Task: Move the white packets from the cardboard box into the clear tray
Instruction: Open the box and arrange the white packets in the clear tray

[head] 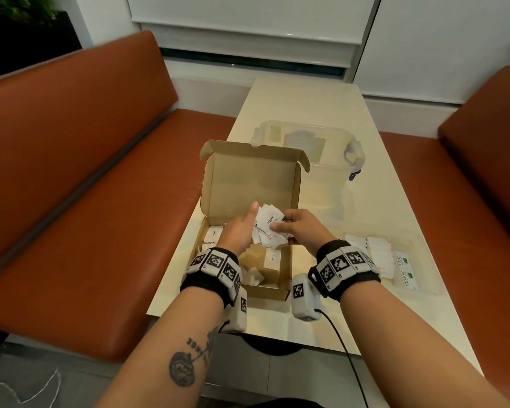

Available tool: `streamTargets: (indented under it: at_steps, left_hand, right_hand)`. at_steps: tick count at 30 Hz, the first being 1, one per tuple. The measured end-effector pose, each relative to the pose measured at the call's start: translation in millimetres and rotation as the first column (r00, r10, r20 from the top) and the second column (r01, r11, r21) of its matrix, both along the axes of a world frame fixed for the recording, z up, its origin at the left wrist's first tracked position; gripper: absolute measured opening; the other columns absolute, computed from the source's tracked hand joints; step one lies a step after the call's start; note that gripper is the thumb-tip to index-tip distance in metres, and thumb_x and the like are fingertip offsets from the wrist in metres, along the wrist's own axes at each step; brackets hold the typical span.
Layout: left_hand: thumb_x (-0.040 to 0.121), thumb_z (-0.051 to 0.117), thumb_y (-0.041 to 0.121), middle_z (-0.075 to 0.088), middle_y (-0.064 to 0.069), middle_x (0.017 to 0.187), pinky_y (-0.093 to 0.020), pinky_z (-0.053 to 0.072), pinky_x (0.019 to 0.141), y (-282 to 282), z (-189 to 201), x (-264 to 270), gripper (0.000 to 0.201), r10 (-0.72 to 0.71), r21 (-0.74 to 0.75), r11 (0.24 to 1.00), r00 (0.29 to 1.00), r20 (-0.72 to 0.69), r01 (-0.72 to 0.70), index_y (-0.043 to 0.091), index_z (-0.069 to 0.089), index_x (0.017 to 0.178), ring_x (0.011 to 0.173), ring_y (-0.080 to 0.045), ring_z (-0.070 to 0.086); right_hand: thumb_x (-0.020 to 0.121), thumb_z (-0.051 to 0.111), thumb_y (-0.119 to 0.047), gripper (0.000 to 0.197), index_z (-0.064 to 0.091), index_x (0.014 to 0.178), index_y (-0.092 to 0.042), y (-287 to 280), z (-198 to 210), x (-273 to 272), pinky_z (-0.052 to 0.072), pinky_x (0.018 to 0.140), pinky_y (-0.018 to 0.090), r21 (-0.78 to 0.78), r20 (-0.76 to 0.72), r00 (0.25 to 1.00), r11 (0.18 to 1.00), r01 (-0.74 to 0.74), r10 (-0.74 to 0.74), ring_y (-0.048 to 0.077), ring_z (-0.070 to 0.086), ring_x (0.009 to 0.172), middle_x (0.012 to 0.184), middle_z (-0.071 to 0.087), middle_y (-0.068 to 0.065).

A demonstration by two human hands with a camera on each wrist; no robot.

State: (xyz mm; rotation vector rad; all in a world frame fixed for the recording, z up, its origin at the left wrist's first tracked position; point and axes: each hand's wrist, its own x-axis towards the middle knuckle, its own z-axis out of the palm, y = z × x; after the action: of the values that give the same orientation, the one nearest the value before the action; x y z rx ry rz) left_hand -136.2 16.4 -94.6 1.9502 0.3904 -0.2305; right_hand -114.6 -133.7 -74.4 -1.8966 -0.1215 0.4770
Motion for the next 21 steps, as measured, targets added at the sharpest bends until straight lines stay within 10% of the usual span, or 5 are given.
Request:
streamTargets:
  at_steps: [5,13,21]
  left_hand:
    - [0.092,0.018,0.068,0.063,-0.021,0.120,-0.045,0.043,0.102,-5,-2,5,0.077,0.188,-0.170,0.968,0.982,-0.009,-0.187,0.010,0.065,0.110,0.113,-0.036,0.058]
    - [0.102,0.037,0.021,0.059,-0.004,0.102,-0.025,0.049,0.067,-22,0,14,0.015,0.215,-0.152,0.970,0.962,0.169,-0.190,0.022,0.047,0.113,0.074,-0.009,0.057]
    - [0.101,0.037,0.013,0.059,0.001,0.075,-0.019,0.045,0.047,-66,15,15,0.024,0.005,-0.119,0.992,0.946,0.323,0.035,0.024,0.054,0.088,0.053,-0.008,0.052]
  right_hand:
    - [0.087,0.063,-0.007,0.007,0.067,0.092,-0.010,-10,-3,1,0.054,0.053,0.021,0.069,-0.038,0.999,0.997,0.032,-0.029,0.009,0.068,0.065,0.087,0.069,0.006]
    - [0.089,0.061,-0.009,0.022,0.064,0.110,-0.002,-36,7,2,0.054,0.056,0.018,0.159,-0.054,0.995,0.983,0.087,-0.079,0.011,0.068,0.075,0.094,0.069,0.007]
    - [0.088,0.061,-0.007,0.023,0.065,0.109,0.000,-79,6,4,0.053,0.065,0.026,0.241,-0.059,0.981,0.951,0.195,-0.186,0.020,0.065,0.081,0.092,0.067,0.011]
